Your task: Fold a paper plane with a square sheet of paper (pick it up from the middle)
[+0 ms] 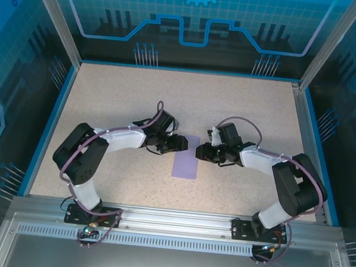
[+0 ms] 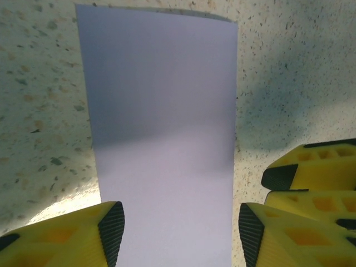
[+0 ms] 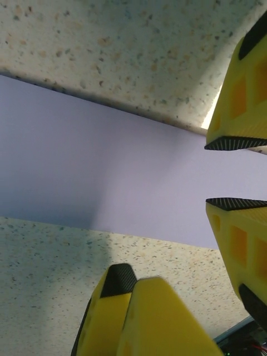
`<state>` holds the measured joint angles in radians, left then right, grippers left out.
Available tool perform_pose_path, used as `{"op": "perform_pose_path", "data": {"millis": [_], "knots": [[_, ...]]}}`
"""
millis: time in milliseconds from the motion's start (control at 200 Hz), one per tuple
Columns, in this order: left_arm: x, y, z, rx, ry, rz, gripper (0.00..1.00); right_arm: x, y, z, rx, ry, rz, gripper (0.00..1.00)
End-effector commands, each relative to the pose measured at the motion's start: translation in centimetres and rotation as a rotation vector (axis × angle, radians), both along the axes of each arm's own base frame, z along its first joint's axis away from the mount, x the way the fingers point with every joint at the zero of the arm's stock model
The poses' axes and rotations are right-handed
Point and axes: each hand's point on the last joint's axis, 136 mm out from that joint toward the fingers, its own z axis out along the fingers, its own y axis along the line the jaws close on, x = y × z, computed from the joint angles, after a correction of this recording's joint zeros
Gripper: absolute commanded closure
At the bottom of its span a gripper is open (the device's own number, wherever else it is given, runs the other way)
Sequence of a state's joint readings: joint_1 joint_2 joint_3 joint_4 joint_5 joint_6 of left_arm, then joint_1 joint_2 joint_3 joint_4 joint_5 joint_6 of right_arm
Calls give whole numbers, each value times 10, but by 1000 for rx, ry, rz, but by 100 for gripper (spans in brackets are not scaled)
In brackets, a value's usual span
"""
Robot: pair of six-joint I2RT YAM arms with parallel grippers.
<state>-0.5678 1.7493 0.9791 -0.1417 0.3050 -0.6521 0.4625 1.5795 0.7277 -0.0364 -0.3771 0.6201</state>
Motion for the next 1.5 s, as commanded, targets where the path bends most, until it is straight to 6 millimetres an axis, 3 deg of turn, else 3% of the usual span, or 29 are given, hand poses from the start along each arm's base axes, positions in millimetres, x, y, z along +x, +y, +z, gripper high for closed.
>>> {"op": "perform_pose_path", "data": {"millis": [0,425,720,955,1010,1035,1311,1336,1496], "knots": [[-6,-12,-10,-30,24,-49,43,8,2,0,15,9,13,67],[-17,0,-46,77,81,-75,66,21,2,-9,3,30,4,63],[-25,17,-59,166,94,-85,72,29,-9,-19,-87,37,-15,58],[-28,20,-64,182,102,-97,73,28,-4,-27,-75,63,-2,58],[-29,20,-64,182,103,-98,73,27,-2,-26,-61,68,3,58],[-29,20,-64,182,104,-98,73,36,3,-16,-47,40,5,58],[-30,20,-68,184,107,-102,74,36,21,12,85,10,26,58],[-29,20,-68,185,108,-102,74,29,18,5,78,31,23,58],[-29,21,-68,183,107,-103,74,25,20,7,104,32,24,59]]}}
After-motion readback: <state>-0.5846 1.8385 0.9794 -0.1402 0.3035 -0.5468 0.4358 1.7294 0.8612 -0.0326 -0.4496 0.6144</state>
